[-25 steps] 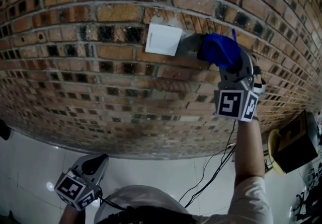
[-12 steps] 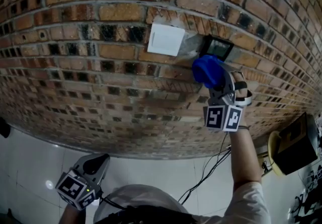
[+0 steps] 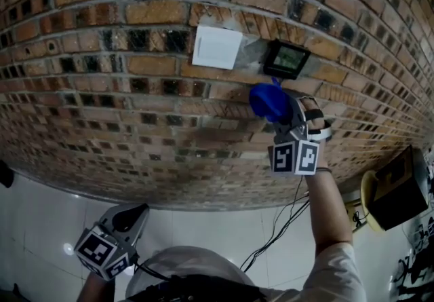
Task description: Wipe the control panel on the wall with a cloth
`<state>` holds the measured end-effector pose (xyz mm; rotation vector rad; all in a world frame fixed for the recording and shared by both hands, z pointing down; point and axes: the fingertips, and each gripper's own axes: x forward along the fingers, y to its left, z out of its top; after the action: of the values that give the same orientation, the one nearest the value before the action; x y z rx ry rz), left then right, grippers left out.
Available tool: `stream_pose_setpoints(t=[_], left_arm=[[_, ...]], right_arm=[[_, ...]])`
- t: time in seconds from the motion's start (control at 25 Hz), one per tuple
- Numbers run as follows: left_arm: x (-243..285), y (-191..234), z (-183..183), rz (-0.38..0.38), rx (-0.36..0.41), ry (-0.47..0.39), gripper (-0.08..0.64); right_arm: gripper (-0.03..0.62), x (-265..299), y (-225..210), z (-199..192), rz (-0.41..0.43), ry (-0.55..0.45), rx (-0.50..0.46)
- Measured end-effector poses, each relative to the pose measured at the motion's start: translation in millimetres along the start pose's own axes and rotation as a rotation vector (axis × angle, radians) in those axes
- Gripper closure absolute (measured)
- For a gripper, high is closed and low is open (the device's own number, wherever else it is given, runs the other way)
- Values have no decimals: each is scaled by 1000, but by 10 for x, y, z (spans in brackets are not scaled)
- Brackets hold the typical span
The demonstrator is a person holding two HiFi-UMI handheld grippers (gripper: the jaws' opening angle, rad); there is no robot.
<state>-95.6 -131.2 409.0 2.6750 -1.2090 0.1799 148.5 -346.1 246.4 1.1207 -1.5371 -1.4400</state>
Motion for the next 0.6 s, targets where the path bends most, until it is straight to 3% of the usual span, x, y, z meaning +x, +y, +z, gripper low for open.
stream_pose_setpoints(t=[0.28,0.44,0.6], left_arm=[[-18,8,-18,3,5,-1,557],[-43,24,-6,17,5,-15,557],[-89,47,-35,36,-7,-17,557]], right_arm=[[503,-250,-1073,171,-250,-62,31],[503,-128,-1273,132,-273,-52,33],[503,-32,-1047,84,-241,-27,-19]])
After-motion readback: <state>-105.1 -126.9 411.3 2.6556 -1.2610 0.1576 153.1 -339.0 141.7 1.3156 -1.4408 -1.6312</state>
